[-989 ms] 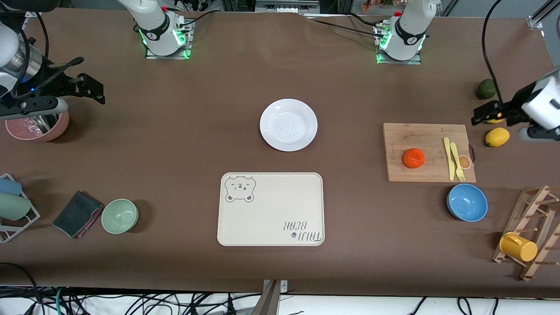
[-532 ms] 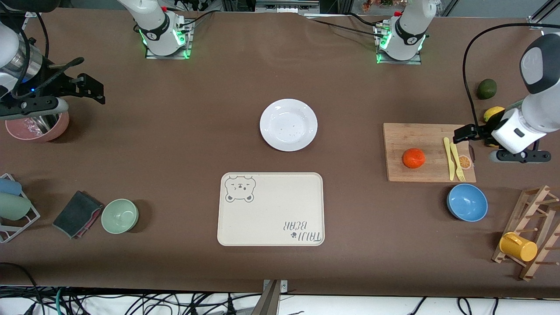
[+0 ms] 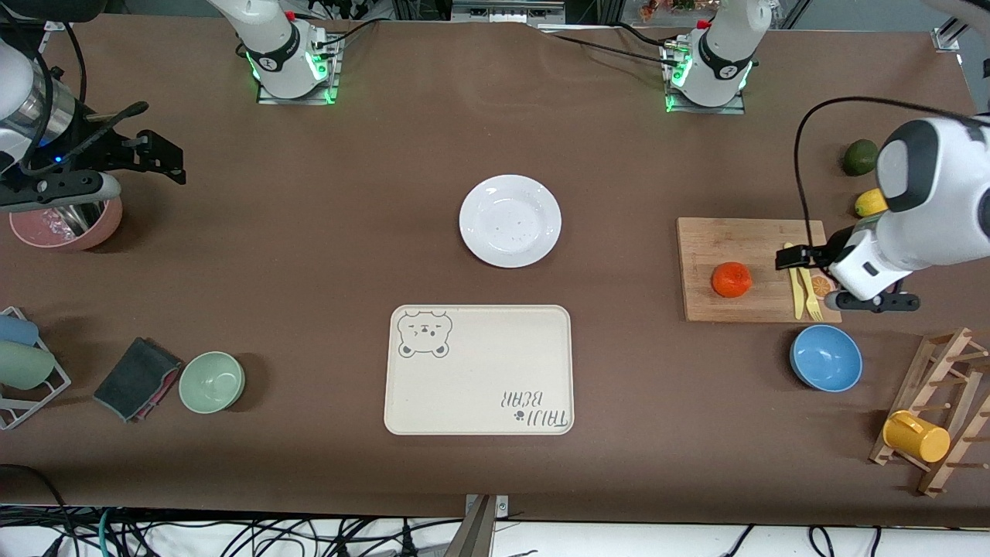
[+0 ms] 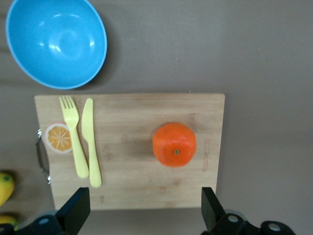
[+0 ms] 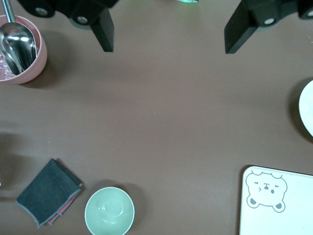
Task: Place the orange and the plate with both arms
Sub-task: 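Move the left gripper over the orange on the cutting board, then lower the left gripper and close it on the orange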
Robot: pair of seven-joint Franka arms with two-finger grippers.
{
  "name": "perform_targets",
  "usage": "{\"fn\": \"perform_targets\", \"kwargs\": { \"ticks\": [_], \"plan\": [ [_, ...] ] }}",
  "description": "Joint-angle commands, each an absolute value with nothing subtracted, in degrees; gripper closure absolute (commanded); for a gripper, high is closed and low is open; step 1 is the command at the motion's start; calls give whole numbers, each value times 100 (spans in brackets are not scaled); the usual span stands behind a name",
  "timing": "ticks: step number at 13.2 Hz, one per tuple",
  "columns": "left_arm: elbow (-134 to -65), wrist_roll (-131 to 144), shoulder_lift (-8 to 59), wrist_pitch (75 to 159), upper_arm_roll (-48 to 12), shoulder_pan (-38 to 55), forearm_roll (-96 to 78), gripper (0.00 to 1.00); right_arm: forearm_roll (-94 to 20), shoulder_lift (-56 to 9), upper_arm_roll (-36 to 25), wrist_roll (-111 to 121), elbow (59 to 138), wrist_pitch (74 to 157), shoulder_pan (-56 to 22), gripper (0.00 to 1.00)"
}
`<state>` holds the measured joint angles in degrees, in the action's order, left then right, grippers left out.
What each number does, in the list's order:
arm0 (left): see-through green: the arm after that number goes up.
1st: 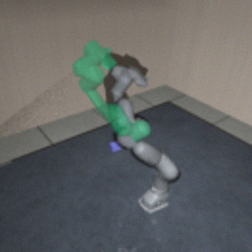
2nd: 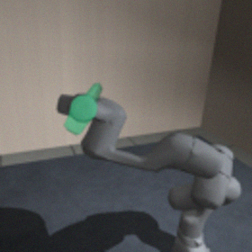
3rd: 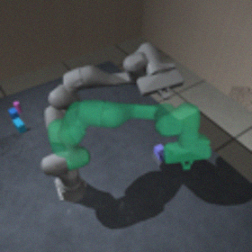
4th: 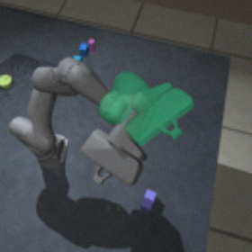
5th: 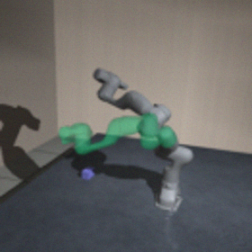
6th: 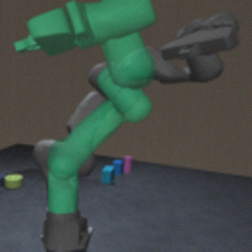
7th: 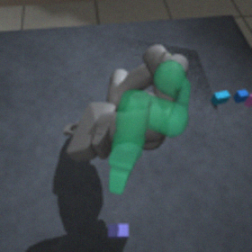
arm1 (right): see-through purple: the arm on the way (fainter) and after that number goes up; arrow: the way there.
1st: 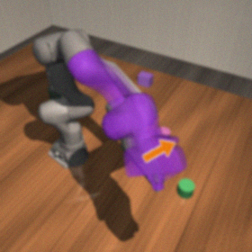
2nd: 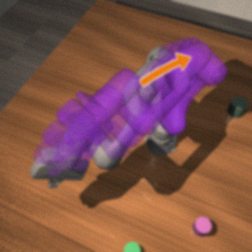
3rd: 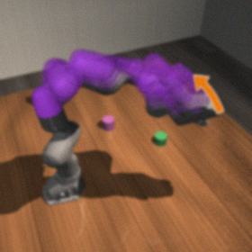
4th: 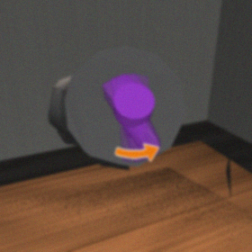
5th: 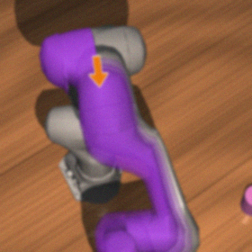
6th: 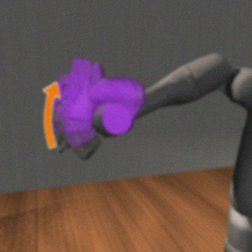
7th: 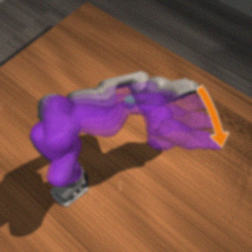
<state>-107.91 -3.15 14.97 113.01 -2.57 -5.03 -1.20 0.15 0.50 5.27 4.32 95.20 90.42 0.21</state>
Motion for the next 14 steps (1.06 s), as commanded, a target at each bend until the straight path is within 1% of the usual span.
{"fn": "perform_targets", "kwargs": {
  "ticks": [1, 3, 6, 7, 9, 13, 14],
  "plan": [
    [-11590, -124, 1485, 12327, -246, -317, -246, 0, -70, 70, 527, 431, 9501, 8974, 35, 0],
    [-11820, 157, 1608, 12778, -246, -194, -246, 0, -70, 70, 527, 431, 9501, 8974, 35, 0],
    [-11847, 395, 1845, 12902, -246, -123, -255, 0, -53, 70, 466, 396, 9501, 8974, 53, 0],
    [-11987, 430, 1854, 13050, -246, -97, -255, 0, 8, 62, 440, 387, 9501, 8982, 61, 0],
    [-12190, 431, 1968, 13550, -246, -88, -255, 0, 53, 18, 431, 387, 9492, 9044, 88, 0],
    [-12190, 431, 2127, 13763, -246, -79, -255, 0, 70, -131, 431, 431, 9413, 9079, 88, 0],
    [-12190, 431, 2197, 13885, -246, -79, -255, 2, 53, -114, 439, 422, 9396, 9097, 79, 0]
  ]
}}
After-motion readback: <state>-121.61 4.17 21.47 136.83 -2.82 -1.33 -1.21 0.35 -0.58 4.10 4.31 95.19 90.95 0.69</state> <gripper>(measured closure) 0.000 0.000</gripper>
